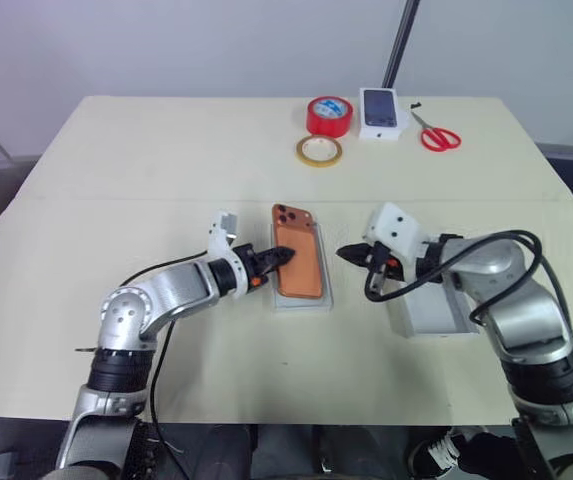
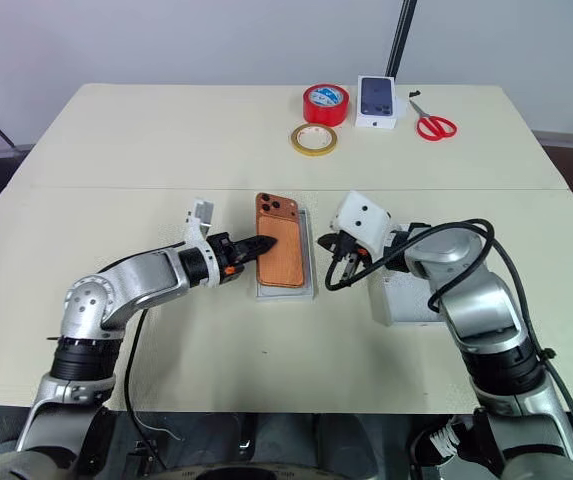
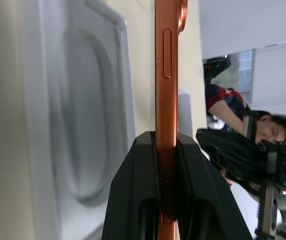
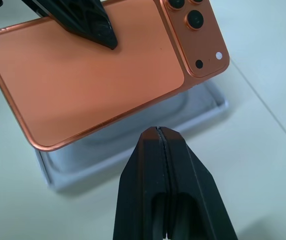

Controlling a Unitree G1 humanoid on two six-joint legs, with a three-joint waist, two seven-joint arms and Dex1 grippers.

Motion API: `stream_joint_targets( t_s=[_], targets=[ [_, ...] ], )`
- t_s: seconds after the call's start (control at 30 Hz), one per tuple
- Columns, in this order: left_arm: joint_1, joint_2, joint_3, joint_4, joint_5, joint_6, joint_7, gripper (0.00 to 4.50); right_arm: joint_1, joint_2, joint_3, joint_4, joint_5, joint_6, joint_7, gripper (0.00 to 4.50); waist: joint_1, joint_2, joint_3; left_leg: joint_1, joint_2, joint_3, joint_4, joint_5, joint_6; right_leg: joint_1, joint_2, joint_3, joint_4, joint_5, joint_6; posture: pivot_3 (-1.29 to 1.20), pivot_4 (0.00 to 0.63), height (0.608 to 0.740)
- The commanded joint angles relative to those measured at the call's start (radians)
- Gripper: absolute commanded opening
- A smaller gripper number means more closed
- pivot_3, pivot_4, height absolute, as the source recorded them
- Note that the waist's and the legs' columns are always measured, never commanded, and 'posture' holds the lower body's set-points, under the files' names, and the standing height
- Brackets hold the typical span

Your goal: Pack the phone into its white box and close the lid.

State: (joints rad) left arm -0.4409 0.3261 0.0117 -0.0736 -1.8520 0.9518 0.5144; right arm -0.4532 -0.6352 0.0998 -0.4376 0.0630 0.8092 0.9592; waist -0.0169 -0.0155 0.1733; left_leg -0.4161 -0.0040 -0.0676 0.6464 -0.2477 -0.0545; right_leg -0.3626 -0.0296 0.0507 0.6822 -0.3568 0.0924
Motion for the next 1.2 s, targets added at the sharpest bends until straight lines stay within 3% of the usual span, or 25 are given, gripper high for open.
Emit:
stream_joint_targets(
  t_s=[0.03, 0.17, 0.27, 0.47, 0.5, 0.67, 0.77, 0.87, 1.03, 1.2],
  targets=[
    [-0.03, -0.006, -0.01, -0.005, 0.01, 0.004, -0.013, 0.03, -0.004, -0.017, -0.028, -0.058, 0.029, 0.01, -0.038, 0.0, 0.003, 0.0, 0.0, 0.0, 0.0, 0.0, 0.0, 0.0, 0.0, 0.0, 0.0, 0.0, 0.0, 0.0, 0.0, 0.0, 0.15, 0.74],
    [-0.029, -0.012, -0.022, 0.007, 0.035, 0.014, -0.016, 0.03, -0.011, -0.029, -0.02, -0.058, 0.048, 0.012, -0.065, 0.0, 0.006, 0.0, 0.0, 0.0, 0.0, 0.0, 0.001, 0.0, 0.0, 0.0, 0.0, 0.0, 0.0, 0.0, 0.0, 0.0, 0.15, 0.74],
    [-0.028, -0.022, -0.027, 0.013, 0.056, 0.016, -0.027, 1.31, -0.013, -0.037, -0.013, -0.057, 0.059, 0.01, -0.078, 0.0, 0.007, 0.0, 0.0, 0.0, 0.0, 0.0, 0.001, 0.0, 0.0, 0.0, -0.001, 0.0, 0.0, 0.0, 0.0, 0.0, 0.15, 0.74],
    [-0.014, -0.016, -0.015, -0.009, 0.056, 0.033, -0.036, 4.35, -0.018, -0.055, 0.002, -0.054, 0.075, 0.001, -0.093, 0.0, 0.006, 0.0, 0.0, 0.0, -0.001, 0.0, 0.001, 0.0, 0.0, 0.001, -0.001, 0.0, 0.0, 0.0, 0.0, 0.0, 0.15, 0.74],
    [-0.012, -0.001, -0.009, -0.022, 0.047, 0.039, -0.038, 4.48, -0.02, -0.057, 0.004, -0.054, 0.078, 0.001, -0.094, 0.0, 0.006, 0.0, 0.0, 0.0, -0.001, 0.0, 0.001, 0.0, 0.0, 0.001, -0.001, 0.0, 0.0, 0.0, 0.0, 0.0, 0.15, 0.74],
    [-0.011, 0.151, 0.032, -0.085, 0.057, 0.087, -0.087, 4.48, -0.031, -0.085, 0.041, -0.035, 0.054, 0.0, -0.111, 0.0, 0.002, 0.0, 0.0, 0.0, 0.0, 0.0, 0.0, 0.0, 0.0, 0.0, 0.0, 0.0, 0.0, 0.0, 0.0, 0.0, 0.15, 0.74],
    [-0.019, 0.277, 0.039, -0.124, 0.154, 0.13, -0.162, 4.48, -0.047, -0.101, 0.086, -0.002, 0.019, 0.0, -0.133, 0.0, 0.003, 0.0, 0.001, 0.0, 0.0, 0.0, 0.0, 0.0, -0.001, 0.0, 0.0, 0.0, 0.0, 0.0, 0.0, 0.0, 0.15, 0.74],
    [-0.019, 0.368, -0.003, -0.172, 0.343, 0.137, -0.27, 3.64, -0.062, -0.104, 0.128, 0.032, -0.011, 0.001, -0.149, 0.0, 0.007, 0.001, 0.001, 0.0, -0.001, 0.0, 0.0, 0.0, -0.001, 0.0, 0.0, 0.0, 0.0, 0.0, 0.0, 0.0, 0.15, 0.74],
    [-0.048, 0.351, -0.138, -0.17, 0.601, 0.135, -0.416, 1.17, -0.091, -0.076, 0.224, 0.074, -0.077, 0.009, -0.188, 0.0, 0.008, 0.0, 0.002, -0.001, -0.001, 0.0, 0.0, 0.0, -0.001, 0.0, 0.0, 0.0, -0.001, 0.0, 0.0, 0.0, 0.15, 0.74],
    [-0.09, 0.269, -0.213, -0.1, 0.771, 0.139, -0.519, 1.17, -0.121, -0.021, 0.285, 0.128, -0.129, 0.011, -0.235, 0.0, 0.002, 0.0, 0.002, -0.001, 0.0, 0.0, -0.001, 0.001, -0.001, -0.001, 0.0, 0.0, -0.001, 0.0, 0.0, 0.0, 0.15, 0.74]
  ],
)
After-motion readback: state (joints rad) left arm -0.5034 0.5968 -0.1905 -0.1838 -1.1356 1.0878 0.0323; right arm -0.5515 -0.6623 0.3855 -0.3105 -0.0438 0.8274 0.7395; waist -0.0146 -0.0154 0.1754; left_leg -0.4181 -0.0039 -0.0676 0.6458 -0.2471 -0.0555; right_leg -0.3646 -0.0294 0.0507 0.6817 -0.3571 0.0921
